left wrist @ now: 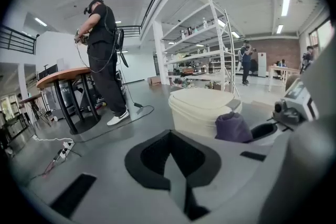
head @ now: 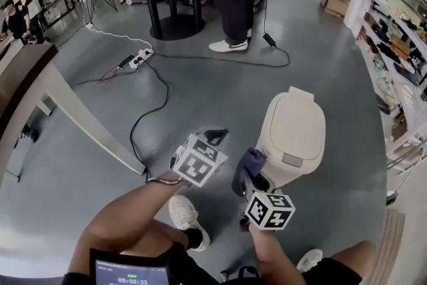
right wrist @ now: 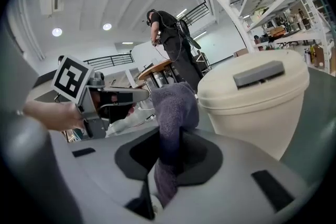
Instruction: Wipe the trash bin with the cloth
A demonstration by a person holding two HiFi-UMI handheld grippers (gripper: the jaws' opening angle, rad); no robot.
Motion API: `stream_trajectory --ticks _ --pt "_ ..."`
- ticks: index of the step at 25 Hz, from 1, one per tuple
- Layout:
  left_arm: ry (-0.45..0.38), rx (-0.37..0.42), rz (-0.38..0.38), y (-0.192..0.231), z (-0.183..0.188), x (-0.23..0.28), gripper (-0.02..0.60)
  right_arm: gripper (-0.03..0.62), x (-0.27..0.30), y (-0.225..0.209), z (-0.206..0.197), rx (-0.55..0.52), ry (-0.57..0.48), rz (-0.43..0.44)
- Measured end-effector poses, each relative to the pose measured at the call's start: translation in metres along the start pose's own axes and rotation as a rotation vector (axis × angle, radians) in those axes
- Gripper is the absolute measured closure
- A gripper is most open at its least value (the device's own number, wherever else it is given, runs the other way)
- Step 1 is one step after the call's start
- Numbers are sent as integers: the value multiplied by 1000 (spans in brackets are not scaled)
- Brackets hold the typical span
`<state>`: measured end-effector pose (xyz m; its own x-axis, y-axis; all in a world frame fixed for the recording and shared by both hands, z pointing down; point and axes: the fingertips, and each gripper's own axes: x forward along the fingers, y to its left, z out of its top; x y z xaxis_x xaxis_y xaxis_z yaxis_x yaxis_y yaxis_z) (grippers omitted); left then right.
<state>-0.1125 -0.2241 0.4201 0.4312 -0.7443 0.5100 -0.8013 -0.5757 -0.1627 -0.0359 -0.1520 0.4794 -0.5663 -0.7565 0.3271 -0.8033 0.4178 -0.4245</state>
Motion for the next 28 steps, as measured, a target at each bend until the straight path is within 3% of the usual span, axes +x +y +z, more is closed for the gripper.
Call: stream_trajectory --ticks 4,9,15,20,25,28 --pt "14 -7 -34 20 -13 19 583 519 29 -1 -8 38 -10 -45" --pt "20 -57 -92 45 -23 38 583 519 56 -15 -6 107 -104 -167" --pt "36 -40 -126 67 -42 65 584 519 85 -24 -7 213 -180 -248" --pt "-2 -104 -162 85 -39 76 583 519 97 -36 0 305 -302 -341" --pt "-44 -47 -195 85 -41 104 584 519 110 -45 1 343 -364 -374" --pt "-55 -64 -241 77 -41 119 584 519 111 -58 -3 364 -379 -402"
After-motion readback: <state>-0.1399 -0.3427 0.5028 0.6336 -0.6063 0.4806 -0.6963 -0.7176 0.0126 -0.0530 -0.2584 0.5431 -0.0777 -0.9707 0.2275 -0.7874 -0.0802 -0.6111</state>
